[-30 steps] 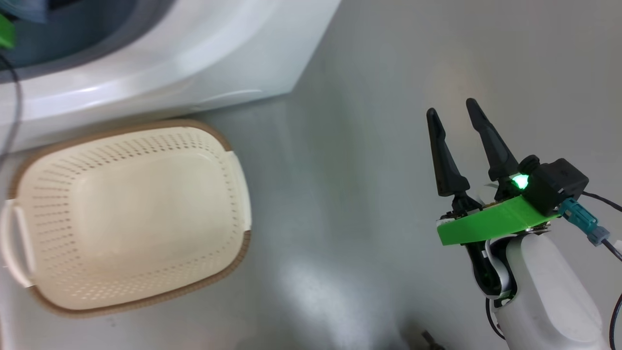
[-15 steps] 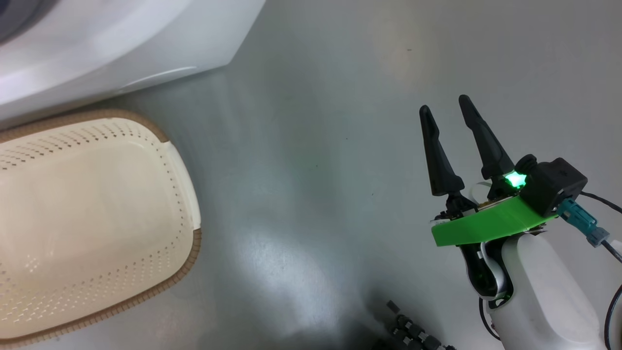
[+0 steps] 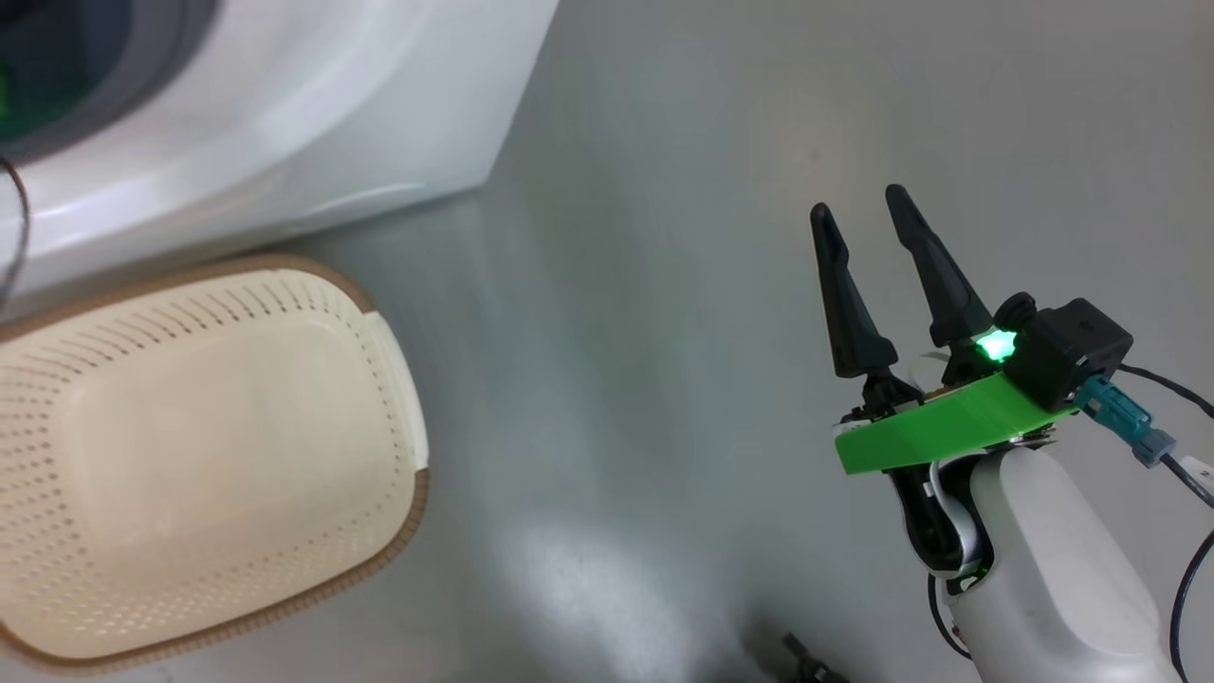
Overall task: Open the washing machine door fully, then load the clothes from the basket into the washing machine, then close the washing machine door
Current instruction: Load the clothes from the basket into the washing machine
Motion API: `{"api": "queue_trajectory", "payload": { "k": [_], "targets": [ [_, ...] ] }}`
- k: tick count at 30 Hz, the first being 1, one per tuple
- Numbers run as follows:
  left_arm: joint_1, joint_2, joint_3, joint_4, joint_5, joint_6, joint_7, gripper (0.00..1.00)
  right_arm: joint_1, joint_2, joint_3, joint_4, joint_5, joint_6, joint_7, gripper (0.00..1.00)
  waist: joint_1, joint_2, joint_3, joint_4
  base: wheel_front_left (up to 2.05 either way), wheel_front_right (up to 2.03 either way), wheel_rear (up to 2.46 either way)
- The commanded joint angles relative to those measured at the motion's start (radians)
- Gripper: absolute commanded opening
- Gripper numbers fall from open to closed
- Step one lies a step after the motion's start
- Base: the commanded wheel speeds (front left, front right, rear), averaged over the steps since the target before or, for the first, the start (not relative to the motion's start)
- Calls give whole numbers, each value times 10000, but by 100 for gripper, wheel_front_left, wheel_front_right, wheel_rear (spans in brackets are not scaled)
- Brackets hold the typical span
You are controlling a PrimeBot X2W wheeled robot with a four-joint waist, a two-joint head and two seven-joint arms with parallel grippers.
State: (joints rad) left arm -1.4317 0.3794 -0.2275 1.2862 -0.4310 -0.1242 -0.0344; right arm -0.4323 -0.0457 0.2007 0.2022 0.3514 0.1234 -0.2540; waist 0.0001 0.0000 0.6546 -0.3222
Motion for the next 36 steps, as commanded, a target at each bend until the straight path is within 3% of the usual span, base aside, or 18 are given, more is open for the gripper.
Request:
{"api": "queue_trajectory", "payload": {
  "k": [1,13,23,31,36],
  "targets": [
    [328,378,-2,-219,-40,-50,-253,100,163,-46,144,-117,-131,73,-78,100,-1,0,-655,283,0,0,0],
    [2916,-113,-396,-922,-1114,-63,-1666,100,519,-124,118,458,-293,73,-78,100,-1,0,-2471,973,0,0,0],
    [5759,-258,-770,-2747,-2016,-64,-2259,100,957,-679,186,868,63,73,-78,100,-1,0,-4231,1596,0,0,0],
    [7427,-374,-177,-4491,-1995,-48,-2270,100,1291,-1026,78,986,257,73,-78,100,-1,0,-5020,2011,0,0,0],
    [8667,-410,339,-5644,-1719,219,-2272,100,1513,-1169,67,1060,392,73,-78,100,-1,0,-5510,2148,0,0,0]
  ]
}}
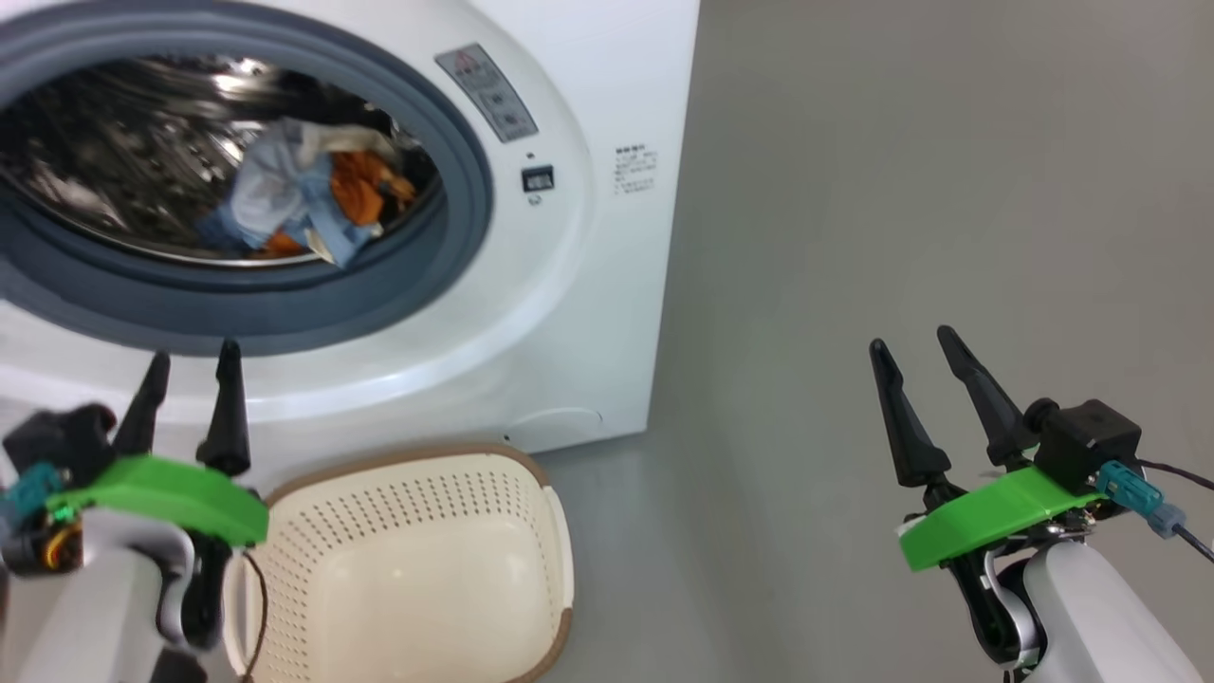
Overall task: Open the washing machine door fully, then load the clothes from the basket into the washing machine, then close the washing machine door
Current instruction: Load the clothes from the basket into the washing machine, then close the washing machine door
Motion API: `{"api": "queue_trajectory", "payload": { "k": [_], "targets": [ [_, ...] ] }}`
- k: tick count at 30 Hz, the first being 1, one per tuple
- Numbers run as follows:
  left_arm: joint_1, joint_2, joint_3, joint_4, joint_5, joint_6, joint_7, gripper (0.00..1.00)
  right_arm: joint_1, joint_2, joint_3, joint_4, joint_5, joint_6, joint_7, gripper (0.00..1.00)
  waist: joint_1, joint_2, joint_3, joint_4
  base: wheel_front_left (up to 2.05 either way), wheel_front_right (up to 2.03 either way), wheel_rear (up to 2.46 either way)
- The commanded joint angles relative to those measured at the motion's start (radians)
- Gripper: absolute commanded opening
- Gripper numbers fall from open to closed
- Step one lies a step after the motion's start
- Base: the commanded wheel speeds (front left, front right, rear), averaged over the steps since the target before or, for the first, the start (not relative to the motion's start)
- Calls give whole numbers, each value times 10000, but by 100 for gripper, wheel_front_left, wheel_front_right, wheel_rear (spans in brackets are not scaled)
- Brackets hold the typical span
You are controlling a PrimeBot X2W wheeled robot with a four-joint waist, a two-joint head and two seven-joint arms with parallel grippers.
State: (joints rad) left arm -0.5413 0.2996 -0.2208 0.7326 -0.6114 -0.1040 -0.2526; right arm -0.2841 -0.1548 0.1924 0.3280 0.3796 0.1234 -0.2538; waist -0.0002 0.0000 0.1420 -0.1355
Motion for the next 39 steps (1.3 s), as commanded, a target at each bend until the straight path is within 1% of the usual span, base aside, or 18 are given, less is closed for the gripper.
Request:
{"api": "queue_trajectory", "payload": {
  "k": [1,6,12,16,23,29,39],
  "targets": [
    [39,344,379,-354,118,64,-90,100,67,-103,151,-191,136,73,-80,100,2,0,-476,295,0,0,0],
    [1317,189,705,-1433,355,321,-90,100,293,-258,96,-161,268,73,-80,100,2,0,-872,406,0,0,0],
    [2390,94,932,-2545,540,628,-90,100,572,-441,7,-165,361,73,-80,100,2,0,-1230,589,0,0,0],
    [2899,71,971,-3048,581,807,-91,100,711,-515,-30,-187,402,73,-80,100,2,0,-1346,706,0,0,0],
    [3405,21,943,-3881,705,934,-91,100,893,-583,-81,-218,441,73,-80,100,2,0,-1398,904,0,0,0],
    [3695,48,949,-4166,707,947,-91,100,890,-613,-44,-219,448,73,-80,100,2,0,-1418,891,0,0,0],
    [3746,67,921,-4165,747,1008,-91,100,821,-611,38,-208,444,73,-80,100,2,0,-1389,827,0,0,0]
  ]
}}
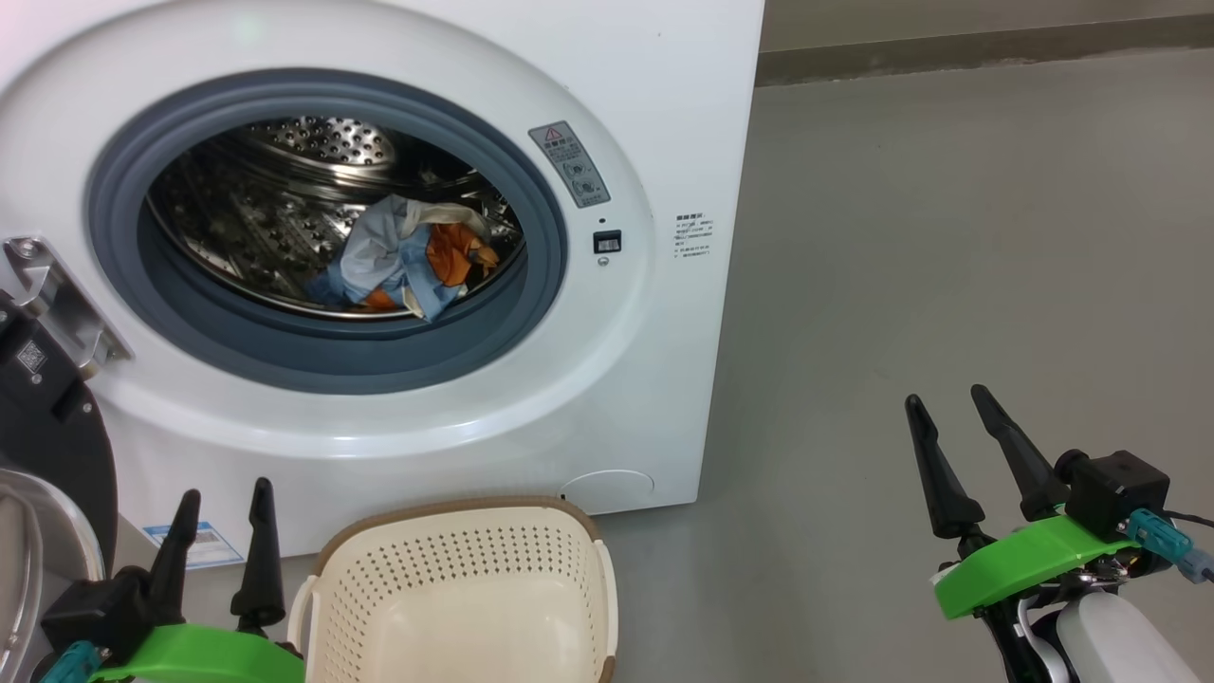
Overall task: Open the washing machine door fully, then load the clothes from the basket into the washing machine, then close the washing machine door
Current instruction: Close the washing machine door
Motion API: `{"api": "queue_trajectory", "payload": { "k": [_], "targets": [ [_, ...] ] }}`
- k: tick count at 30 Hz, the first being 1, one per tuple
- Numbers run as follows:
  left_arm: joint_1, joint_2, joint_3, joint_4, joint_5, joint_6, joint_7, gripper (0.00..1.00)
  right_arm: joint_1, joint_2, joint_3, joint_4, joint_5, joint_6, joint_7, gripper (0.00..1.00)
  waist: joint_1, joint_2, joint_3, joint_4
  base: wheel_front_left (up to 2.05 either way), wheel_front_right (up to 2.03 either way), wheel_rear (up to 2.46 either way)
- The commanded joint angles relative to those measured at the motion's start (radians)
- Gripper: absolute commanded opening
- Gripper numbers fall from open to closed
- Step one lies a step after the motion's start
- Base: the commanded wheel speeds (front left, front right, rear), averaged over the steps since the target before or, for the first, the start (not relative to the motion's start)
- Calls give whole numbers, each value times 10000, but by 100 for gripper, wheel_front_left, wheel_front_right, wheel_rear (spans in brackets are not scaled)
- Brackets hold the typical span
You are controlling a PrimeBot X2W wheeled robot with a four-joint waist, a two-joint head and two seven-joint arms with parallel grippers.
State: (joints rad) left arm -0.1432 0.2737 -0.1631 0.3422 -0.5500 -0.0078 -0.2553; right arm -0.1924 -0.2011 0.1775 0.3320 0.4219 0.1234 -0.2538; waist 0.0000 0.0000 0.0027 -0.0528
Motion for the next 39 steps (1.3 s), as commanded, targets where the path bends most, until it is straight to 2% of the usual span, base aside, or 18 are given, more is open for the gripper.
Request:
{"api": "queue_trajectory", "payload": {
  "k": [1,27,39],
  "targets": [
    [-249,331,338,-246,138,46,-64,100,-102,-147,191,-250,13,73,-80,100,0,0,13,-4,0,0,0],
    [-442,275,242,-35,223,59,-64,100,-175,-199,402,-178,40,73,-80,100,0,0,-2,-45,-1,1,0],
    [-396,233,262,-71,269,19,-64,100,-159,-169,418,-156,57,73,-80,100,0,0,-24,-40,-111,111,0]
  ]
}}
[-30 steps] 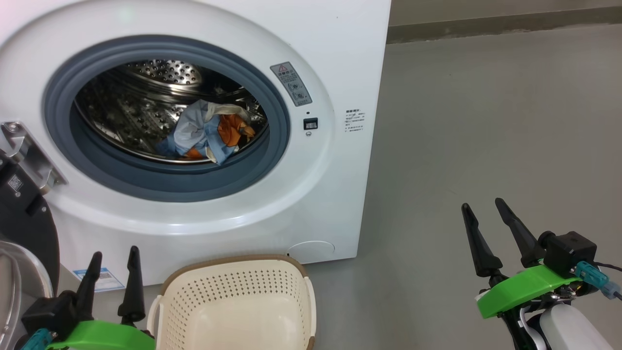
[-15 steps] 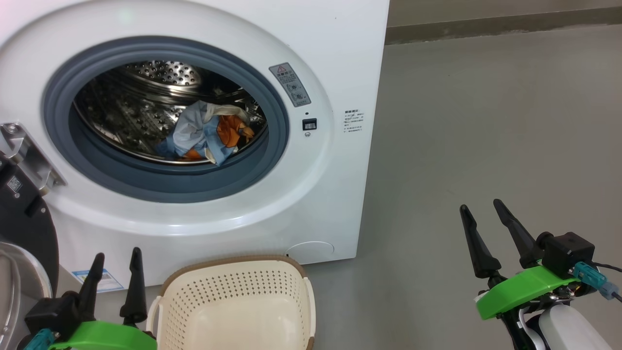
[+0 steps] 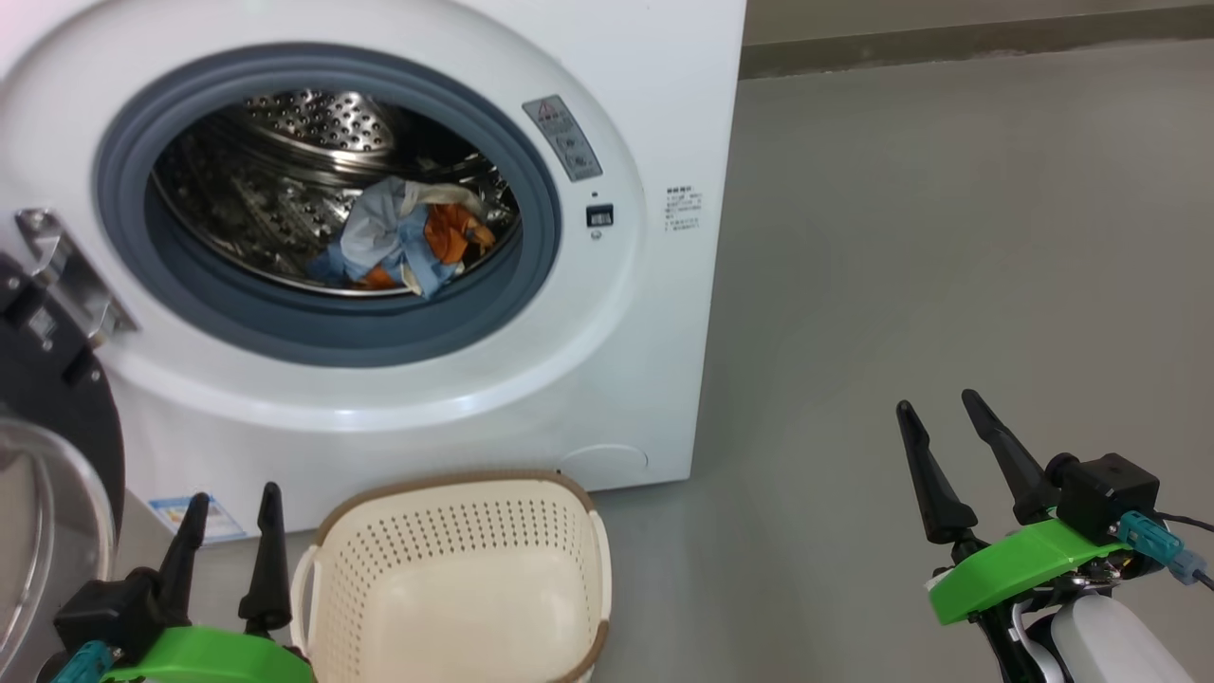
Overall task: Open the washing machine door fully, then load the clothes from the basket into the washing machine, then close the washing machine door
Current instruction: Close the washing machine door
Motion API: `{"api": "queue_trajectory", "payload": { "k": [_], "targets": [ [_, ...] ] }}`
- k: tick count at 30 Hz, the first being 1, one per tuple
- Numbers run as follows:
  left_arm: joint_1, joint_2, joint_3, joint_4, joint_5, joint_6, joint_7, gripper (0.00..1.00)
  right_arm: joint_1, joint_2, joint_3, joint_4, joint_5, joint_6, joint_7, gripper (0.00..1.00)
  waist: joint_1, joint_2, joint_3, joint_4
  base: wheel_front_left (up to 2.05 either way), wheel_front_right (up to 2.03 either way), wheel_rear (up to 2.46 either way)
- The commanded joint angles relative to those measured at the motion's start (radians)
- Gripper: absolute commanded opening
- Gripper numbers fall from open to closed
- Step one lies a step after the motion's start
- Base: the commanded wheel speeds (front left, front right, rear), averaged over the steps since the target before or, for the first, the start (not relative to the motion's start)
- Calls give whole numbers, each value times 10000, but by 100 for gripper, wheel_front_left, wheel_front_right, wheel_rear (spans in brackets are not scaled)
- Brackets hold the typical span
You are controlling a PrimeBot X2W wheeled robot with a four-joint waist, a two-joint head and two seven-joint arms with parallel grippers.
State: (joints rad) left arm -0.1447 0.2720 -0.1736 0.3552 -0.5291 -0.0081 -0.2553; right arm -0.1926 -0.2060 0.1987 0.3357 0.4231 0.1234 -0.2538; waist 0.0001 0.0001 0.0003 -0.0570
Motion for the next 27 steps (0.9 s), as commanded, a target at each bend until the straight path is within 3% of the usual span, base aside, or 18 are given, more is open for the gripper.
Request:
{"api": "queue_trajectory", "payload": {
  "k": [1,10,27],
  "targets": [
    [-382,250,371,-206,65,17,-64,100,-158,-115,197,-193,44,73,-80,100,-1,-1,0,3,-168,168,0],
    [-380,204,390,-188,74,-18,-65,100,-166,-78,115,-189,9,73,-80,100,-1,-1,-3,2,-101,101,0],
    [-458,220,344,-88,152,-3,-65,100,-145,-17,68,-151,-64,73,-80,100,-1,-1,-24,59,-3,3,0]
  ]
}}
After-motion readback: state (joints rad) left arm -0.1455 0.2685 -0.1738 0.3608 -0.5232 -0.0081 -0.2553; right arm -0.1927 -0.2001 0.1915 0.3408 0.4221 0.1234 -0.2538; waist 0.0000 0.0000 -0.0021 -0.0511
